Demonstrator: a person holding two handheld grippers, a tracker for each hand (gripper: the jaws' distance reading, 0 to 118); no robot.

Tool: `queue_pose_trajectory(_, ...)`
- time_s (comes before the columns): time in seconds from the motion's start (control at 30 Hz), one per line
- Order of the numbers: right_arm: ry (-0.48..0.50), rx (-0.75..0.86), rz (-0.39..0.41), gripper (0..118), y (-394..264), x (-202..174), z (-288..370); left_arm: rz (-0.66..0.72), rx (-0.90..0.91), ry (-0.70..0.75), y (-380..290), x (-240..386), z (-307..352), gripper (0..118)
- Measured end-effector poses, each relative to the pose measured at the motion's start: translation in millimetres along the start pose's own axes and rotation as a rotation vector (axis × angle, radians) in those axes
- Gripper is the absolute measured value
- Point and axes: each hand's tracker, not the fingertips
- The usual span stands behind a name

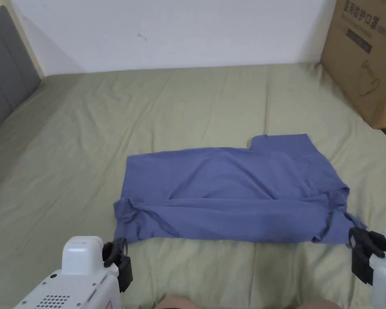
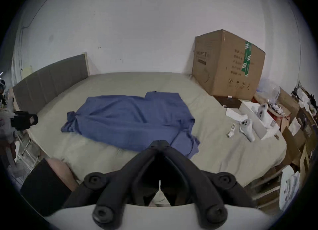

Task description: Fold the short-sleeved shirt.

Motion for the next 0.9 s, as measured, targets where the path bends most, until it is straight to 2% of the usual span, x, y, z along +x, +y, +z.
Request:
queue_pose_trajectory(0.23, 0.004, 0.019, 0.015, 0, 15.8, 11.4, -13.9, 0.014, -0.152, 0.025, 6.4, -36.6, -78.9, 0)
queue_pose_trajectory(0.27, 0.006, 0.016, 0.015, 0, 16.6, 13.5, -19.4, 0.031, -0.129, 0.045, 7.1, -42.5, -92.1, 0)
queue_pose_trajectory(0.3, 0.009, 0.009, 0.008, 0, 19.5, 11.5, -23.3, 0.041, -0.094, 0.065, 7.7, -47.4, -102.8, 6)
queue_pose_trajectory(0.33, 0.012, -0.002, 0.0, 0, 18.9, 12.7, -30.4, 0.038, -0.101, 0.068, 9.7, -51.5, -117.0, 25)
queue_pose_trajectory(0.37, 0.007, -0.012, 0.002, 0, 17.7, 13.2, -37.9, 0.04, -0.154, 0.093, 12.5, -56.2, -132.5, 59)
queue_pose_trajectory(0.4, 0.0, -0.028, 0.016, 0, 16.7, 13.7, -45.9, 0.061, -0.216, 0.093, 13.3, -59.6, -147.3, 109)
queue_pose_trajectory(0.43, -0.006, -0.045, 0.032, 0, 16.4, 15.0, -54.5, 0.083, -0.288, 0.083, 11.6, -63.2, -163.4, 118)
queue_pose_trajectory(0.47, -0.01, -0.055, 0.037, 0, 16.1, 16.3, -62.0, 0.104, -0.249, 0.086, 7.0, -66.8, -168.2, 112)
queue_pose_trajectory(0.57, -0.013, -0.086, 0.03, 0, 21.9, 15.6, -82.1, 0.163, -0.356, 0.076, -1.5, -75.3, -202.9, 108)
queue_pose_trajectory(0.6, -0.014, -0.088, 0.027, 0, 22.7, 15.0, -86.2, 0.194, -0.386, 0.036, -6.2, -78.7, -209.8, 95)
queue_pose_trajectory(0.63, -0.014, -0.09, 0.025, 0, 22.8, 14.5, -90.8, 0.229, -0.404, 0.016, -7.9, -78.7, -211.4, 88)
queue_pose_trajectory(0.67, -0.01, -0.094, 0.025, 0, 22.4, 13.9, -95.0, 0.178, -0.407, 0.108, -11.5, -74.0, -213.2, 81)
queue_pose_trajectory(0.7, -0.008, -0.099, 0.03, 0, 24.1, 11.4, -97.4, 0.101, -0.381, 0.12, -12.6, -67.8, -210.5, 68)
queue_pose_trajectory(0.73, -0.009, -0.105, 0.037, 0, 23.5, 9.8, -100.5, 0.036, -0.367, 0.123, -11.6, -58.5, -205.4, 47)
queue_pose_trajectory(0.77, -0.009, -0.112, 0.045, 0, 22.1, 9.0, -103.1, -0.013, -0.344, 0.127, -9.5, -53.8, -200.7, 16)
queue_pose_trajectory(0.8, -0.011, -0.115, 0.055, 0, 19.6, 8.4, -105.1, -0.07, -0.327, 0.146, -9.8, -45.2, -196.2, 3)
queue_pose_trajectory(0.9, -0.036, -0.118, 0.082, 0, 11.5, 10.1, -107.8, -0.153, -0.362, 0.028, -8.1, -29.6, -184.1, 3)
